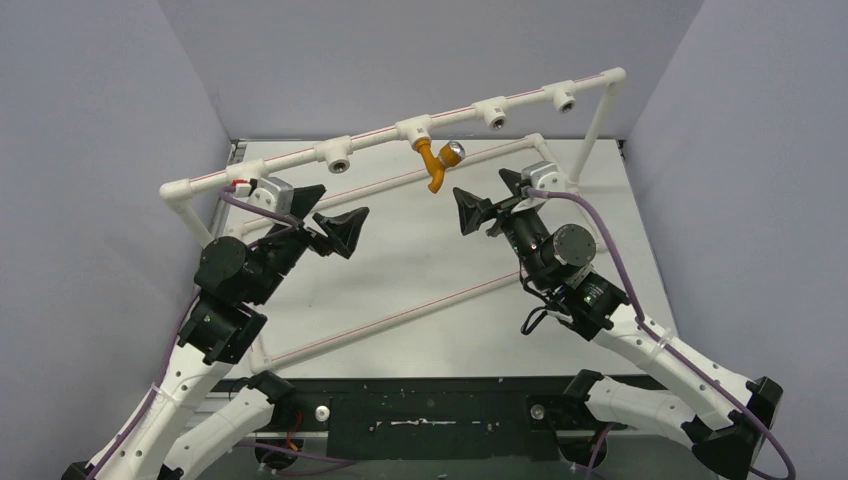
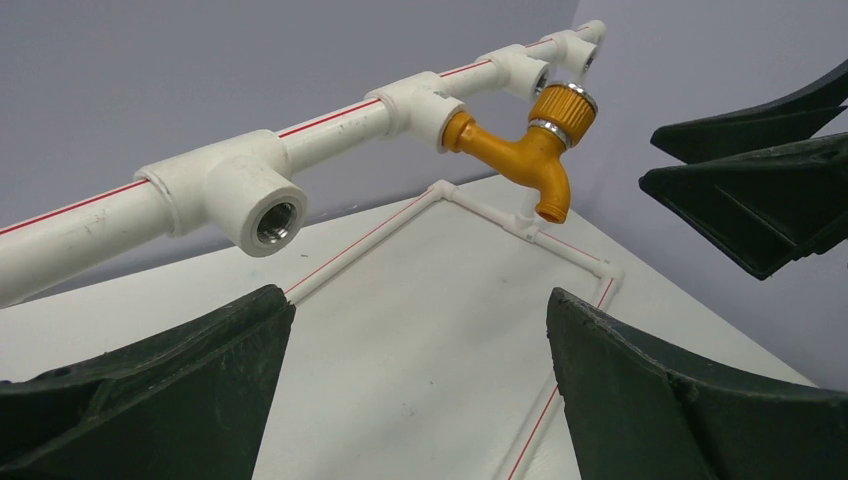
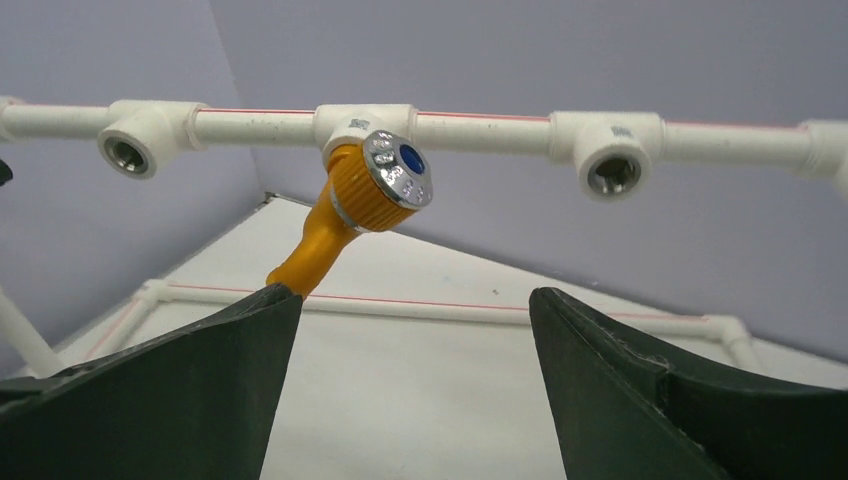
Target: Install the water faucets
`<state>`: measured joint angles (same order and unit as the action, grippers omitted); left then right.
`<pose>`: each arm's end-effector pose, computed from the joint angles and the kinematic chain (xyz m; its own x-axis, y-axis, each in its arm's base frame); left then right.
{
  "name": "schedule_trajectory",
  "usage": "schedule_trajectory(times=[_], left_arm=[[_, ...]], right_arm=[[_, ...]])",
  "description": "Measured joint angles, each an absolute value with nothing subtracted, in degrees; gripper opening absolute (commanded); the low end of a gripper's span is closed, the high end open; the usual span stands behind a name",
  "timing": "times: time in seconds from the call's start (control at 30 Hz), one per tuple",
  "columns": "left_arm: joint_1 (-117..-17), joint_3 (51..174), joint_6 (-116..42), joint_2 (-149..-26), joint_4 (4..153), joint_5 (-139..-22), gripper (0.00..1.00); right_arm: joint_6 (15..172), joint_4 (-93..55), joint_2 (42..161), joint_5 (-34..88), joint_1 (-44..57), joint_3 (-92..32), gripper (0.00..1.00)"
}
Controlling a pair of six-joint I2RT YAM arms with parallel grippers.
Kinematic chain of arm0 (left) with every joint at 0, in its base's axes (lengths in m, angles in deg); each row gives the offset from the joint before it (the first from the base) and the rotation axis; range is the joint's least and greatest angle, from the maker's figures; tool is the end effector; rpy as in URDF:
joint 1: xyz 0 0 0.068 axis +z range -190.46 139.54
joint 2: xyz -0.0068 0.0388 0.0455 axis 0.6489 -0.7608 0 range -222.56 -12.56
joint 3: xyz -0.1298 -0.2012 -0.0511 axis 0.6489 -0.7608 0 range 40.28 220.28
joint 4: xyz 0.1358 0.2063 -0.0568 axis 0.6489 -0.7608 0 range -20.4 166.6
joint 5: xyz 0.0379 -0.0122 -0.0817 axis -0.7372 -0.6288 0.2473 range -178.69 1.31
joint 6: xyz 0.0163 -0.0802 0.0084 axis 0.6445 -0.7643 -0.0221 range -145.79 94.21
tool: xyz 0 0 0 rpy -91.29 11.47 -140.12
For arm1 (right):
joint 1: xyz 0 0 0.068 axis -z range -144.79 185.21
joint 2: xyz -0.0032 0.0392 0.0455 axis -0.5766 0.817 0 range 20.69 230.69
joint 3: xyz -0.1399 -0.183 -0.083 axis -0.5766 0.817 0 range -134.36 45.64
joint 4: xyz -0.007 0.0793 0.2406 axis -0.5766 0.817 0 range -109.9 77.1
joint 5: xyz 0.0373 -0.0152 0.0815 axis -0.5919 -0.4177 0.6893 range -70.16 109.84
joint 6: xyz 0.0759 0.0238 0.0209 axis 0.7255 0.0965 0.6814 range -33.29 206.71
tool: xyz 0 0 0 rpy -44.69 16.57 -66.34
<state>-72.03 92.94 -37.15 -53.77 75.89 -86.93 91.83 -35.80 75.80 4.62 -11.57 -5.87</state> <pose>0.1744 -0.1097 0.4012 0.0475 -0.2602 -0.9644 0.5696 0.8002 -0.1878 0.1953 0.1803 0.3817 0.0981 0.2303 -0.9682 -0.5384 0.8305 0.1430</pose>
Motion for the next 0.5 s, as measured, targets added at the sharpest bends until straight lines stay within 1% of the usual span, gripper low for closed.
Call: schedule_trajectory(times=[0.13, 0.27, 0.5], left_arm=[[-72.0, 92.9, -37.1, -53.8, 75.9, -86.9, 0.97], [-72.0, 92.9, -37.1, -53.7, 75.9, -86.9, 0.97], [-72.0, 92.9, -37.1, -53.6, 75.9, -86.9, 0.97]], right_arm=[[79.1, -33.2, 75.8, 8.6, -11.6, -8.9, 0.86], [65.5, -31.7, 75.5, 12.1, -11.6, -9.4, 0.85], [42.3, -28.6, 75.7, 15.0, -13.0, -9.8, 0.86]])
